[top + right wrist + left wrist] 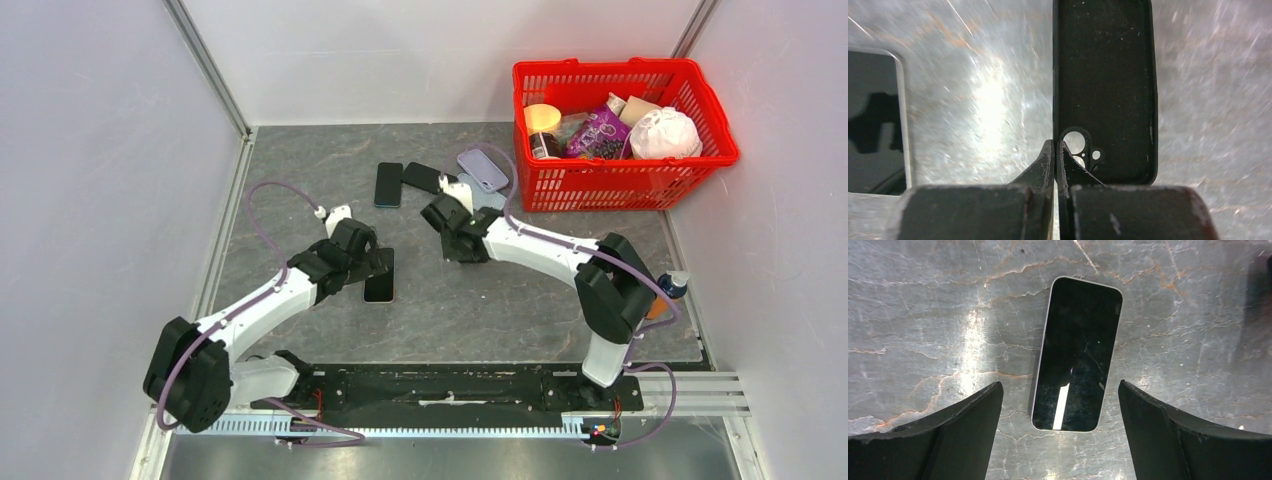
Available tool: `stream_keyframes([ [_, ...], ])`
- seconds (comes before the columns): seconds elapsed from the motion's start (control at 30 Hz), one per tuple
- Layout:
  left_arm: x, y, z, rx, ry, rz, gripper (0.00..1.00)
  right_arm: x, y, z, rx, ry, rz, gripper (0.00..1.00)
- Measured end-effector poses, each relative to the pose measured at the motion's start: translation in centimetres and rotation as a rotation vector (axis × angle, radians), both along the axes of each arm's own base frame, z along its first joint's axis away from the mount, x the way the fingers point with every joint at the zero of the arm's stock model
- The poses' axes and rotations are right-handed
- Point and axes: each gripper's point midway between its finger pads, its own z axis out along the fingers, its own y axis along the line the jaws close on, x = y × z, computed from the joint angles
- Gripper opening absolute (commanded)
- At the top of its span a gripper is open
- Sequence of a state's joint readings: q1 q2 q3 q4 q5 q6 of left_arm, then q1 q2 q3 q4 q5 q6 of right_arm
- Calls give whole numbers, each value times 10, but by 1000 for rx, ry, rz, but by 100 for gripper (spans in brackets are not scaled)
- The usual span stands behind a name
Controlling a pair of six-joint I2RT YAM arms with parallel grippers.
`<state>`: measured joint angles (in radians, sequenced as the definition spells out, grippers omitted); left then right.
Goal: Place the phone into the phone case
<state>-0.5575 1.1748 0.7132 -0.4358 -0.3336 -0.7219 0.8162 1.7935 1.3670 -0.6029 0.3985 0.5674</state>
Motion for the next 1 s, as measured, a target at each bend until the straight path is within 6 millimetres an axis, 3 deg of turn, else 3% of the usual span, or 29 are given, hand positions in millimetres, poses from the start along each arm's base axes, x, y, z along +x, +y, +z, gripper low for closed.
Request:
stream_keyframes([
  [0.1,-3,-2,-15,3,31,-8,89,-32,-6,-34,-25,66,-23,0],
  [0.23,-2,-5,-25,7,45,-15,88,-56,1,-51,-16,86,-39,5],
  [0.33,-2,-6,-29,2,43,-13,88,-60,16,-51,36,76,-44,12],
  [0.43,-2,-6,-33,0,47,-9,88,-62,26,-52,84,82,-42,12],
  [0.67,-1,-7,-39,2,56,-4,87,-68,28,-59,106,97,-31,15],
  [0.73,-1,-8,-43,6,64,-5,87,-73,26,-62,107,109,-25,26],
  [0.83,-2,-9,-52,17,88,-13,88,-83,25,-65,118,132,-5,62],
  [0.87,-3,-11,-55,21,97,-17,88,-86,26,-65,123,137,7,69],
  [1.0,-4,-16,-66,56,132,-44,88,-92,27,-52,147,132,49,85],
])
